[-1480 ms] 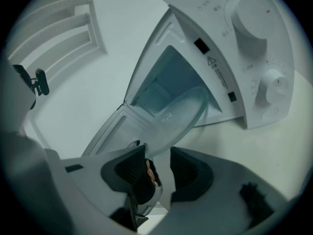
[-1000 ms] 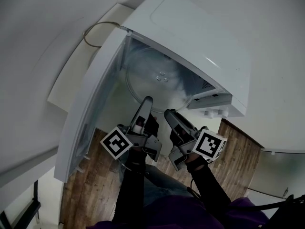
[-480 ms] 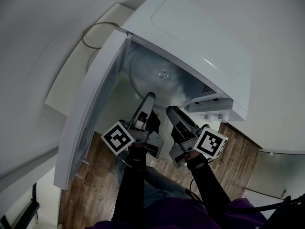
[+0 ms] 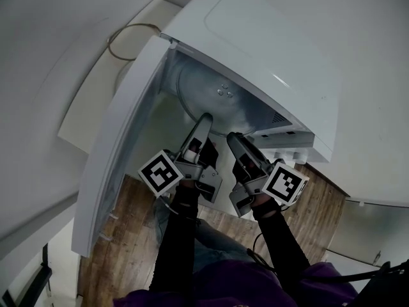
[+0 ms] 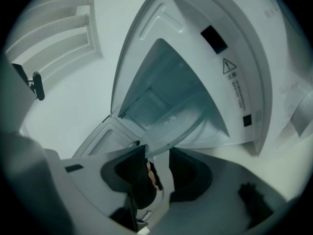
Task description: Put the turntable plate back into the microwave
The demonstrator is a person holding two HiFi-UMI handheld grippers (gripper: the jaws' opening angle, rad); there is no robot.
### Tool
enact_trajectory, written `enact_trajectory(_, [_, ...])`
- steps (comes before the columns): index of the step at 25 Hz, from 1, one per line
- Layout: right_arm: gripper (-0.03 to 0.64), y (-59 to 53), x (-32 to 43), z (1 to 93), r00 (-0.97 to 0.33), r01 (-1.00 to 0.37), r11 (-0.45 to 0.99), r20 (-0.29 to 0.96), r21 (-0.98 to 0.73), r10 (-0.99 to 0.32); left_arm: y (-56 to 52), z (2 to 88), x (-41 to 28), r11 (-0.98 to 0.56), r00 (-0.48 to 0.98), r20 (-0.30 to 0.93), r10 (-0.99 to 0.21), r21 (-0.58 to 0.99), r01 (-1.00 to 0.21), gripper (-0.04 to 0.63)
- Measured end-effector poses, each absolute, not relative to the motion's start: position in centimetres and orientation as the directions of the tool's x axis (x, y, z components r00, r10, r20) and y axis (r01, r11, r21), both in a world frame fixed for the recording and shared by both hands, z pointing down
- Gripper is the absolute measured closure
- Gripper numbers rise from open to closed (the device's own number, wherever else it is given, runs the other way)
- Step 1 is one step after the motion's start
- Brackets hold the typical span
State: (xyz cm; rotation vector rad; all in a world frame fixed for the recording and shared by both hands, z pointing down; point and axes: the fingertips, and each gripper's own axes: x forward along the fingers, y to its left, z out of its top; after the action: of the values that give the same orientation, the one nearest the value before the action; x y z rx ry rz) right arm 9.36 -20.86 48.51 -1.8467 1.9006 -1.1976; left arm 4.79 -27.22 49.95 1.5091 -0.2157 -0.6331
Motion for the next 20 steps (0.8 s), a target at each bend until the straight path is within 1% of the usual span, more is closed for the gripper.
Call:
enact_trajectory(12, [0.46, -23.5, 11.9, 48.8, -0.156, -0.736, -0.138, 0.364, -0.663, -0.918, -29.9, 50.7, 7.6, -0.062, 0.84, -0.238, -0.487, 0.969, 0.238, 0.5])
enact_trajectory(20, [0.46, -23.9, 12.7, 48.8, -0.145, -0.745, -0.139, 0.362, -0.652, -0.921, -30.3, 50.6, 8.5, -0.039, 0.842, -0.247, -0.479, 0.965, 0.26, 0.497])
